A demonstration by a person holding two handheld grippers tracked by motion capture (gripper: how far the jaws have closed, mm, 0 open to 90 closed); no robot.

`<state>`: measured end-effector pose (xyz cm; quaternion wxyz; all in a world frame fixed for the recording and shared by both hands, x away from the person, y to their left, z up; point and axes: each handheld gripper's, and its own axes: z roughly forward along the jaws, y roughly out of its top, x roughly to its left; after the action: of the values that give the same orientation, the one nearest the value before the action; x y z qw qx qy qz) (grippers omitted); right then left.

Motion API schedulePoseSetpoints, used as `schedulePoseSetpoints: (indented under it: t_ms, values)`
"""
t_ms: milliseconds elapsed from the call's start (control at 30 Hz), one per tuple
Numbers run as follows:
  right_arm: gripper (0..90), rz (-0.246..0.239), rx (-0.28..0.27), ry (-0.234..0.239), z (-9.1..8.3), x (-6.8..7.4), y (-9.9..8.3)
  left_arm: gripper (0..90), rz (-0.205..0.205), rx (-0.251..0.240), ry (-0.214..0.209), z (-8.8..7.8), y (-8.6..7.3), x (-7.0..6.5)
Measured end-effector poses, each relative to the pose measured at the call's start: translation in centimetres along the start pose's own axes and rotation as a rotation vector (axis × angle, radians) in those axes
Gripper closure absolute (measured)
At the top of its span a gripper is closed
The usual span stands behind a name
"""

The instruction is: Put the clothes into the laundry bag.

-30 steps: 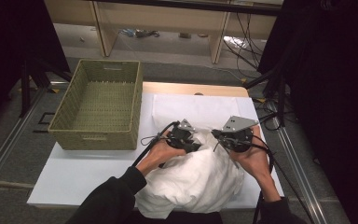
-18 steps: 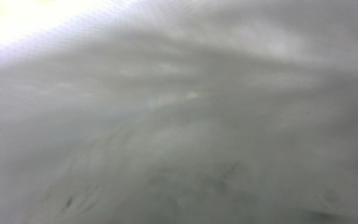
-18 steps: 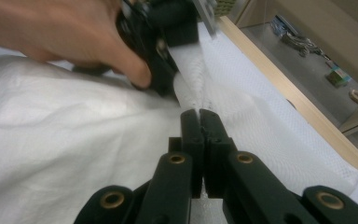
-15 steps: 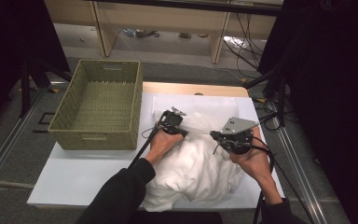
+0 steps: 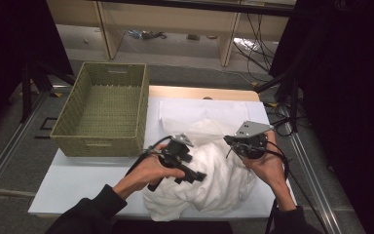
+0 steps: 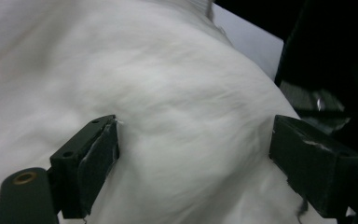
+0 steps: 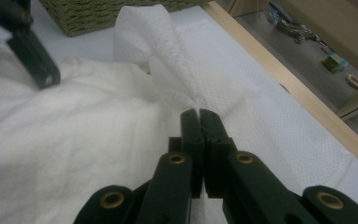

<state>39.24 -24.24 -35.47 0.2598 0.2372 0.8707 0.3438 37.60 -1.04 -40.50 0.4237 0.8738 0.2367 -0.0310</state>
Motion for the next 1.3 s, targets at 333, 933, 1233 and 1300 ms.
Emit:
schedulePoseSetpoints:
  t_ms: [333,933,1233,1300]
  values:
    - [90.0,-0.005,0.006,0.019,-0.1,0.3,0.0,61.0,-0.008,0.023,0.159,5.3,0.9,4.1]
    - [90.0,0.028,-0.020,0.022,-1.0,0.1,0.1,38.5,-0.298,-0.163,0.317,5.9,2.9,6.8]
    - [90.0,0.029,-0.010,0.024,-0.9,0.2,0.2,18.2,-0.171,-0.084,0.257,-1.2,0.4,4.3]
    - [90.0,0.030,-0.010,0.024,-0.9,0.2,0.1,15.2,-0.178,-0.075,0.240,-1.6,-1.0,4.2]
